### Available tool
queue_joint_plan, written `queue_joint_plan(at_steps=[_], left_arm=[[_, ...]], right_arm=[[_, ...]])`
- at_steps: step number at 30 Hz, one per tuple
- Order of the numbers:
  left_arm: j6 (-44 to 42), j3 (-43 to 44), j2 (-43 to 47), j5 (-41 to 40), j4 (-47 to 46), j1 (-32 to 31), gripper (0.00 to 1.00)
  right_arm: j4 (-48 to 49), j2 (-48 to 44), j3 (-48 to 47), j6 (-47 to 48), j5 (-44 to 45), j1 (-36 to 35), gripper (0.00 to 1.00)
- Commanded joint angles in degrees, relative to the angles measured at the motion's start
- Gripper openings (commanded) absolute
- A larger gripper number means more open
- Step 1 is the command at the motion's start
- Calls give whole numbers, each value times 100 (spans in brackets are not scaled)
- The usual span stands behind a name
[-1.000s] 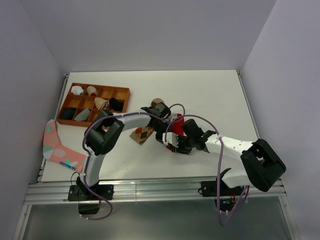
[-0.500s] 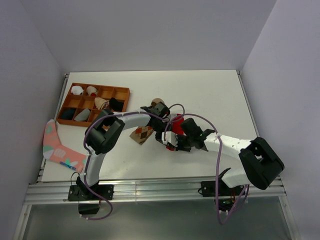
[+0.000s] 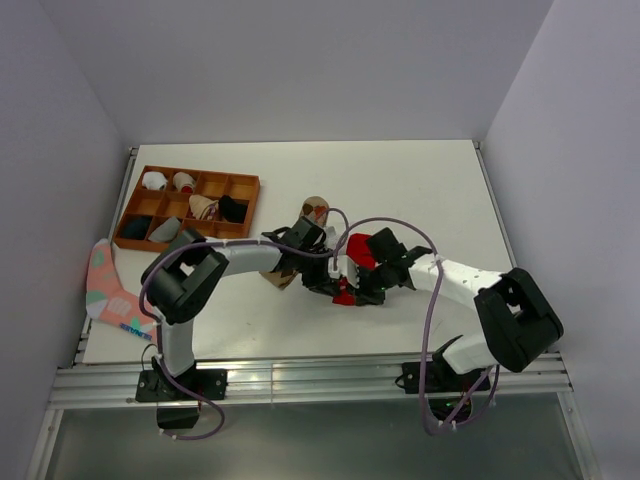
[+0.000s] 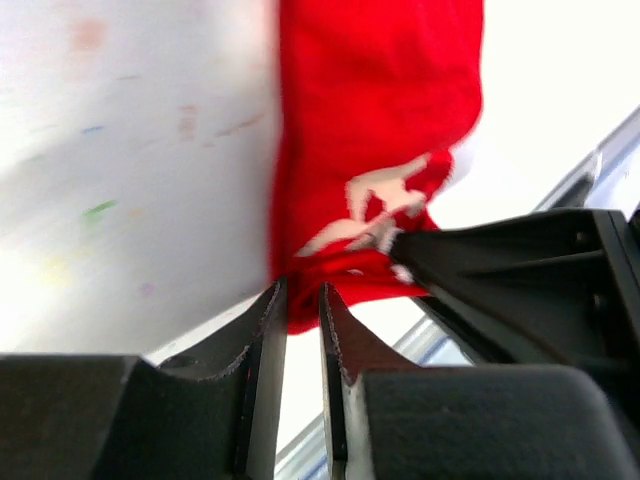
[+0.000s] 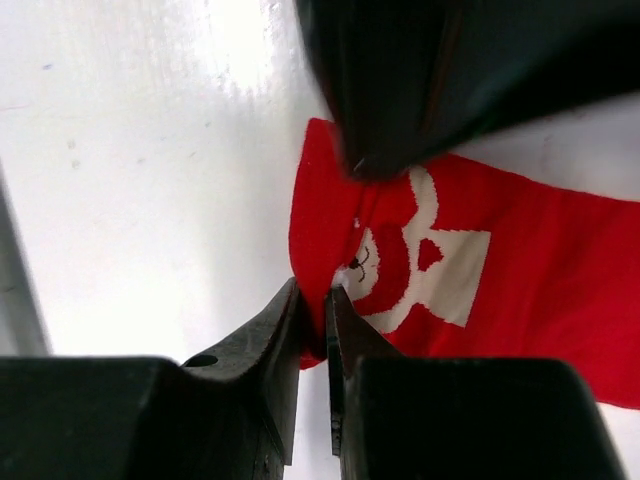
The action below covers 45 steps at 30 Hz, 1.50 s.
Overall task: Roll the socks
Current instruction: Roll the sock at the center of the board.
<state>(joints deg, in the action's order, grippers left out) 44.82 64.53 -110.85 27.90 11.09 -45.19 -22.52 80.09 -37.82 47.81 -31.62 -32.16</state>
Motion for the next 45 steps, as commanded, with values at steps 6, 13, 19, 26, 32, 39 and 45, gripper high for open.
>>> queue_joint_plan(at_steps=[6,13,19,26,32,39,45], left_arm=[[581,-1126,1116,-1462,-1943,1,26],[-104,-1758,1539,-2324,-2909,-385,25],[-1070,-2347,1680,-2764,-4270,-850,25],[-1861,-2551,1540,-2387,-5327,-1124,31],[-2319,-2200,1216,-1649,-5285,-1185,38],[-2504,-1874,785,-1190,-5029,-1334,38],[-2469,-1734,433,-1225,-5056,-1396,38]], right_arm=[[-1491,673,-743,369,-1012,746,9],[-2360,1552,-1323,466,-1250,1317,8],[-2722,1957,-1701,466,-1259,1555,8],[-3135,2493,-2097,589,-1356,1696,7],[-3276,2713,-2282,606,-1391,1783,7],[-3487,2924,-2467,712,-1444,1863,7],[-3566,3012,-2546,765,-1470,1915,7]])
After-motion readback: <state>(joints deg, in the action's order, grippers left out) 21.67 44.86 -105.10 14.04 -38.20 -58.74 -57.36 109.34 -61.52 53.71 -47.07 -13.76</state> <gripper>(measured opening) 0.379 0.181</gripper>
